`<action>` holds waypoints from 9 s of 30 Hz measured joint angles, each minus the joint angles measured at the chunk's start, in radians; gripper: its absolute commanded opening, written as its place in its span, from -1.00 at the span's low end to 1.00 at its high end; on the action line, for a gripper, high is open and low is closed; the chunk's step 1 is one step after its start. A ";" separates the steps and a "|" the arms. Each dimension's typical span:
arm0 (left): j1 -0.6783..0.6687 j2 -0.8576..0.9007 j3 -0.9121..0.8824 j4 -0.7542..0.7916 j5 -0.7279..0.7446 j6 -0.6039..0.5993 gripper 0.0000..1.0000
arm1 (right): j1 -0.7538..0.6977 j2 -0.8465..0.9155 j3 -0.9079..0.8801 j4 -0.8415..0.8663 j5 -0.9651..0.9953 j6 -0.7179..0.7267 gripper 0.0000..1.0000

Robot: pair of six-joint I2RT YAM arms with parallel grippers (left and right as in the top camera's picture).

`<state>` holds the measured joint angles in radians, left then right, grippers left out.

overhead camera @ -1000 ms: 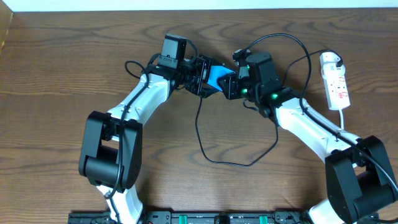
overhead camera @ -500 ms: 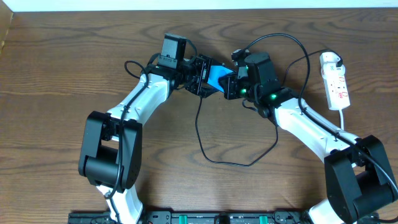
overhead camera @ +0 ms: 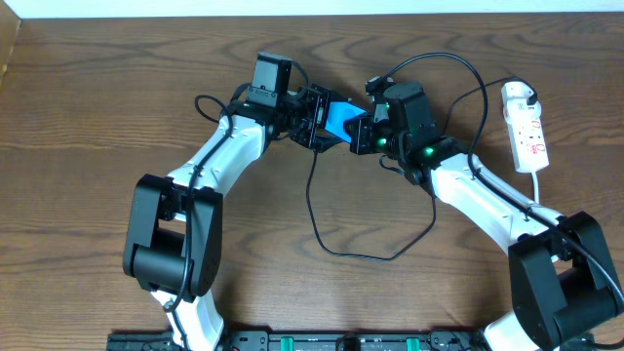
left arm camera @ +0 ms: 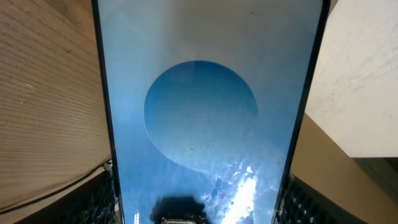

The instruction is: Plug charger to phone and switch on socket

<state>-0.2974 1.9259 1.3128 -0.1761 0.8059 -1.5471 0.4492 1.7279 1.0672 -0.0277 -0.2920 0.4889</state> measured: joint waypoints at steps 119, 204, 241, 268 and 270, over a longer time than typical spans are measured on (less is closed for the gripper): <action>0.098 -0.011 -0.014 0.583 0.083 -0.096 -0.28 | -0.052 -0.001 0.021 0.405 -0.130 1.040 -0.98; 0.107 -0.011 -0.017 0.587 0.104 -0.040 -0.86 | -0.026 0.000 0.025 0.420 -0.090 1.145 -0.65; 0.182 -0.011 -0.015 0.520 0.413 0.575 -0.86 | -0.251 0.001 0.011 0.232 -0.326 0.344 0.32; 0.239 -0.011 -0.015 0.468 0.664 0.812 -0.86 | -0.260 0.001 0.022 -0.327 -0.264 0.000 -0.17; 0.272 -0.011 -0.015 0.430 0.641 0.815 -0.86 | -0.257 0.002 0.055 -0.429 -0.228 -0.026 -0.19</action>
<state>-0.0254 1.9152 1.2976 0.2543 1.4467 -0.7322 0.1925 1.7294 1.1221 -0.4568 -0.5198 0.4633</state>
